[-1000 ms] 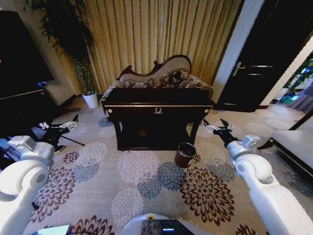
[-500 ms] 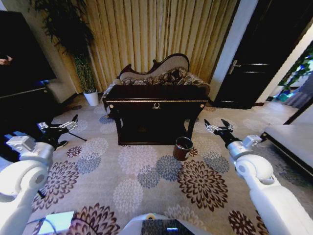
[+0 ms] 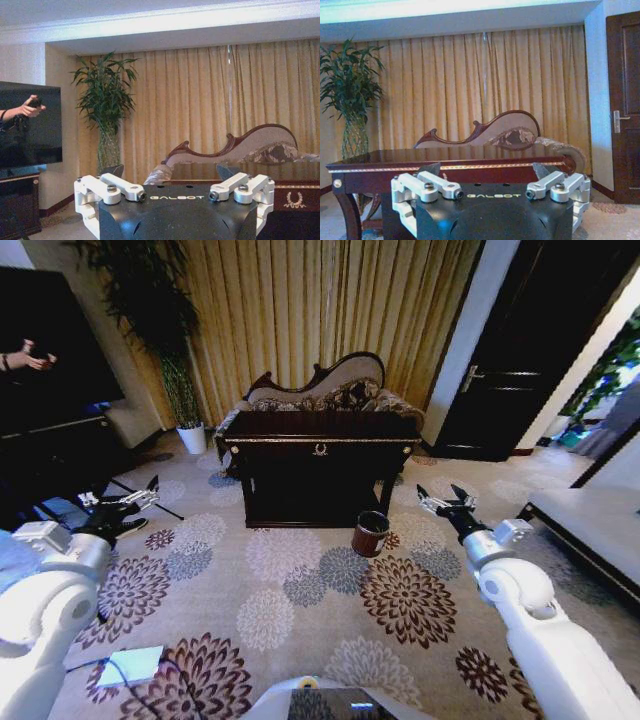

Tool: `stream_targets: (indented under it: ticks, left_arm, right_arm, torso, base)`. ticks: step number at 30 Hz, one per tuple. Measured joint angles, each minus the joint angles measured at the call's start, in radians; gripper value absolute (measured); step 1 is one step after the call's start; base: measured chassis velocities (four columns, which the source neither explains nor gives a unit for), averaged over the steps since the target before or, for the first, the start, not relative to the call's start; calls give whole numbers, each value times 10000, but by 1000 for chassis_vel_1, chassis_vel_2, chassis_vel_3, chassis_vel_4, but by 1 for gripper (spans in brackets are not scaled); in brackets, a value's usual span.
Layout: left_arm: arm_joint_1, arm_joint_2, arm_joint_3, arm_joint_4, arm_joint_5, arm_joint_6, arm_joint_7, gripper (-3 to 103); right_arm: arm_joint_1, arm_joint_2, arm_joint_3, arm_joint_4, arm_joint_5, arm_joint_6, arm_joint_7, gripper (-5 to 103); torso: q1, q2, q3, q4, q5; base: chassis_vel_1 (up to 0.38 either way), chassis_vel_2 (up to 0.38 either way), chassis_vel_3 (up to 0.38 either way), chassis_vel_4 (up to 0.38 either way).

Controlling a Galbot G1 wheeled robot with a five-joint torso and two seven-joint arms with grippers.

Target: Move to the front of the table and place the trash on the table into the trash bin.

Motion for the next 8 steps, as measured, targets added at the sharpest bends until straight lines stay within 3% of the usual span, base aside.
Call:
stream_targets:
  ticks: [8]
  left_arm:
    - [152, -69, -88, -79, -11, -47, -17, 100]
  right_arm:
    - [-32, 7, 18, -50, -12, 3, 4, 100]
  torso:
    - [-1, -1, -2, 1, -4]
  base:
    - [0, 0, 0, 0]
